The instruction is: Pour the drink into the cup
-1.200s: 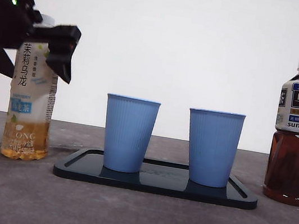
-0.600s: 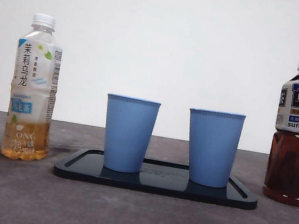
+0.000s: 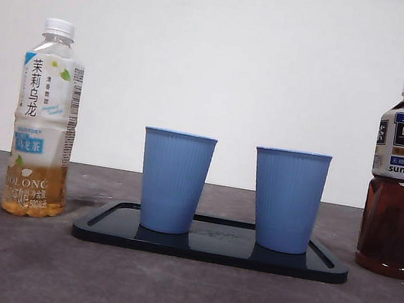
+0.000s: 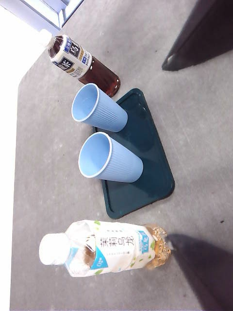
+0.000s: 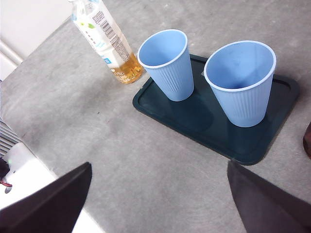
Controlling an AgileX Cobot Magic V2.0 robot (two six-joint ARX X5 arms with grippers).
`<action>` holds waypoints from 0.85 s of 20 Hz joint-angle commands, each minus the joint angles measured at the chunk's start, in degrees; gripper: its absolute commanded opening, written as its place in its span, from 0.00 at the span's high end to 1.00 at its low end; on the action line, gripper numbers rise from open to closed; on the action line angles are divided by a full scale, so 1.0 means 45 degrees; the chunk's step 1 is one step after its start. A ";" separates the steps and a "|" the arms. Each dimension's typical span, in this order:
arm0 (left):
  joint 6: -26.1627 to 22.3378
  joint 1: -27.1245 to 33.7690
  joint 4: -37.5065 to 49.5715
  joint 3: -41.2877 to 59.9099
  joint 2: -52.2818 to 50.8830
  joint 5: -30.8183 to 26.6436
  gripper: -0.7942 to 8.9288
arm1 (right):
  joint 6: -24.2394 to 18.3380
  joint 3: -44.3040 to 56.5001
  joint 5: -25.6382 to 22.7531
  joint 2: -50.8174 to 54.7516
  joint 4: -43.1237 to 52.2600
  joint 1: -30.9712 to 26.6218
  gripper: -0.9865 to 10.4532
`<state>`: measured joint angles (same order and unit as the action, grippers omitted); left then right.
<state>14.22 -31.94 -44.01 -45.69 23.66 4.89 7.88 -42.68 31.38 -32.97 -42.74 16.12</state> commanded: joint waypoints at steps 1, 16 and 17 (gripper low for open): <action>-0.0466 -0.0073 -0.0214 -0.0214 0.0058 0.0087 0.91 | -0.0272 -0.0209 0.0034 -0.0049 0.0107 0.0068 0.92; -0.0510 0.1962 0.0393 0.0432 -0.0316 0.0306 0.85 | -0.0233 -0.0209 0.0034 -0.0049 0.0112 0.0063 0.89; -0.0733 0.2909 0.0670 0.0937 -0.0636 0.0301 0.85 | -0.0233 -0.0209 0.0034 -0.0049 0.0112 0.0068 0.89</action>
<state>12.32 -19.25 -40.91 -41.45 20.51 6.17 7.31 -42.68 31.40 -32.97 -42.70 16.12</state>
